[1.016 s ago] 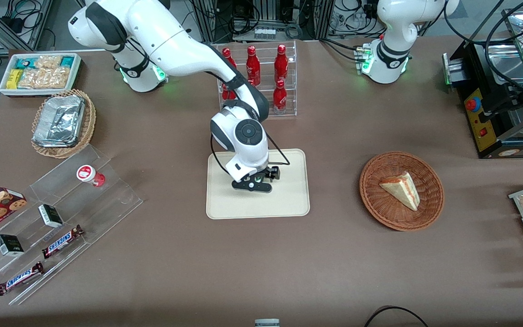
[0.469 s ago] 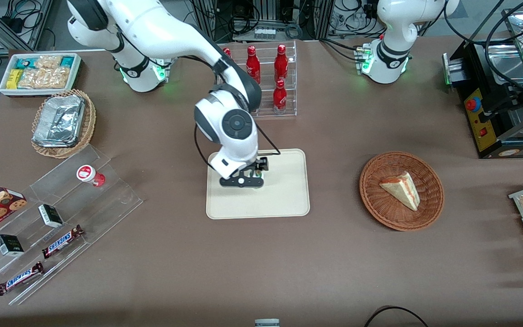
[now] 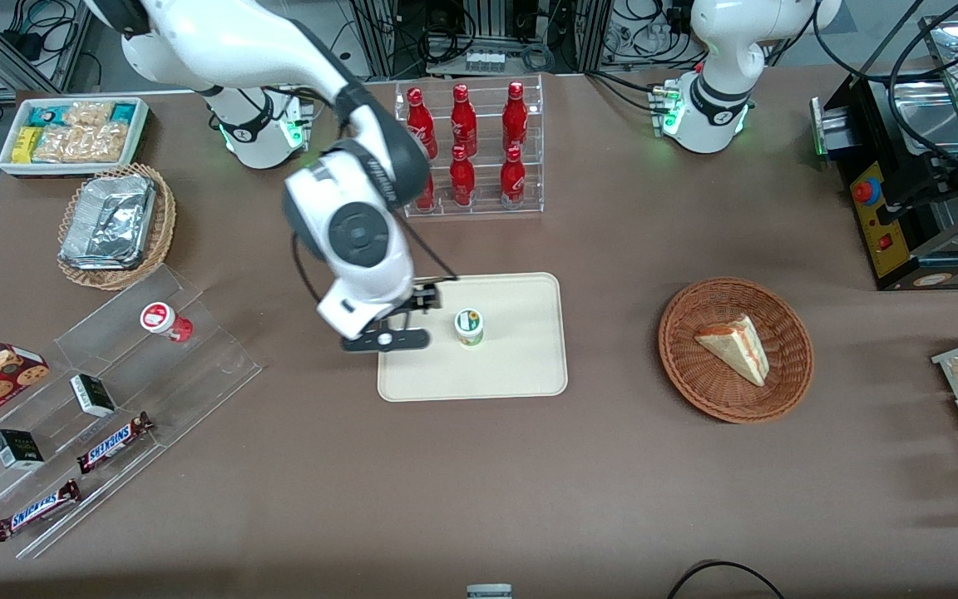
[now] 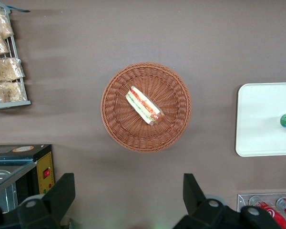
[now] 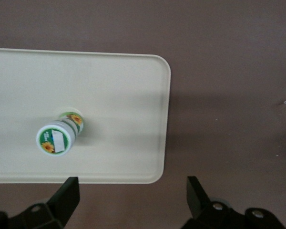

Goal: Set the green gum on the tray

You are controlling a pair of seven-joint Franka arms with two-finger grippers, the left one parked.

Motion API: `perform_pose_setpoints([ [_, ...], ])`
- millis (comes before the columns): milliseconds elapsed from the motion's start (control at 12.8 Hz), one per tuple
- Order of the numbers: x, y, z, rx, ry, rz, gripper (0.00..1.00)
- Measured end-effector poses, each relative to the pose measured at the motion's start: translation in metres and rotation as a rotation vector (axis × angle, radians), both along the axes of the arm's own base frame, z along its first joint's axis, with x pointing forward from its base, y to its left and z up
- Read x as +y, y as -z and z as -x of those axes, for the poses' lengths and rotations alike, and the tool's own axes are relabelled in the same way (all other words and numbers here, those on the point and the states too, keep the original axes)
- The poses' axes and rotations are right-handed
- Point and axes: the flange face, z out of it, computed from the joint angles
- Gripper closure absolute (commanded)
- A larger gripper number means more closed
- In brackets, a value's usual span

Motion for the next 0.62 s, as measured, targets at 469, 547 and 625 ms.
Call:
perform_pose_setpoints([
  [469, -0.16, -0.06, -0.049, 0.022, -0.018, -0.08, 0.0],
  [547, -0.186, -0.068, -0.052, 0.019, -0.008, -0.088, 0.0],
  [625, -0.209, -0.074, -0.052, 0.016, 0.008, -0.094, 0.0],
])
